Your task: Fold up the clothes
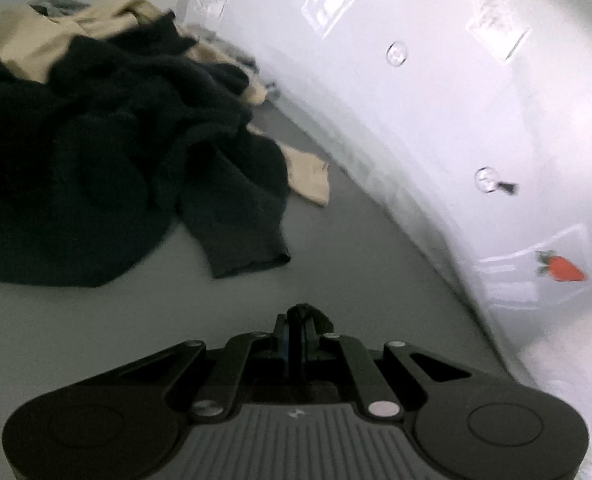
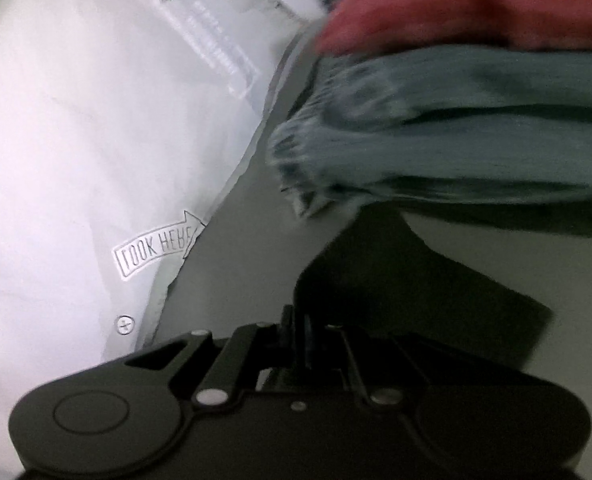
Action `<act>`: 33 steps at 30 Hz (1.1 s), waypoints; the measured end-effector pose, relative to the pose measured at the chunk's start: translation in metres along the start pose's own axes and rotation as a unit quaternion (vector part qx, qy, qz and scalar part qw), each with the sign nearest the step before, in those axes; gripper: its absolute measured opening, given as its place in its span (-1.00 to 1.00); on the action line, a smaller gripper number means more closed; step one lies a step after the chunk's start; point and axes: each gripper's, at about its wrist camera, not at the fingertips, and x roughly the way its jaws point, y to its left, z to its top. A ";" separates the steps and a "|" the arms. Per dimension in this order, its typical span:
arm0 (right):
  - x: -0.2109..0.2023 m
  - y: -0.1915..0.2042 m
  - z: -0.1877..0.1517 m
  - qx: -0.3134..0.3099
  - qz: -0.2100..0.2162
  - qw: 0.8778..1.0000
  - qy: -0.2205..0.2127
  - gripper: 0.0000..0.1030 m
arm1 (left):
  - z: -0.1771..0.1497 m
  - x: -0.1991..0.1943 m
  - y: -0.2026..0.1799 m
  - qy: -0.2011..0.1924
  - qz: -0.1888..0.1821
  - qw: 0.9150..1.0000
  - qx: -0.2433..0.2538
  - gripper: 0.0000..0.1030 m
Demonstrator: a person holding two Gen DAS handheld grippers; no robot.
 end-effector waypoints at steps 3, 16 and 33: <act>-0.005 0.014 -0.005 -0.055 0.003 0.998 -0.034 -0.16 | 0.010 0.011 -0.006 -0.008 0.001 1.000 0.001 -0.64; -0.051 0.040 -0.145 -0.358 0.008 0.933 -0.017 -0.86 | -0.032 -0.026 0.011 0.019 -0.025 0.996 0.083 -0.12; -0.009 0.097 -0.266 -0.604 0.067 0.791 0.080 -0.88 | -0.107 -0.021 -0.030 0.130 -0.099 0.966 0.201 -0.38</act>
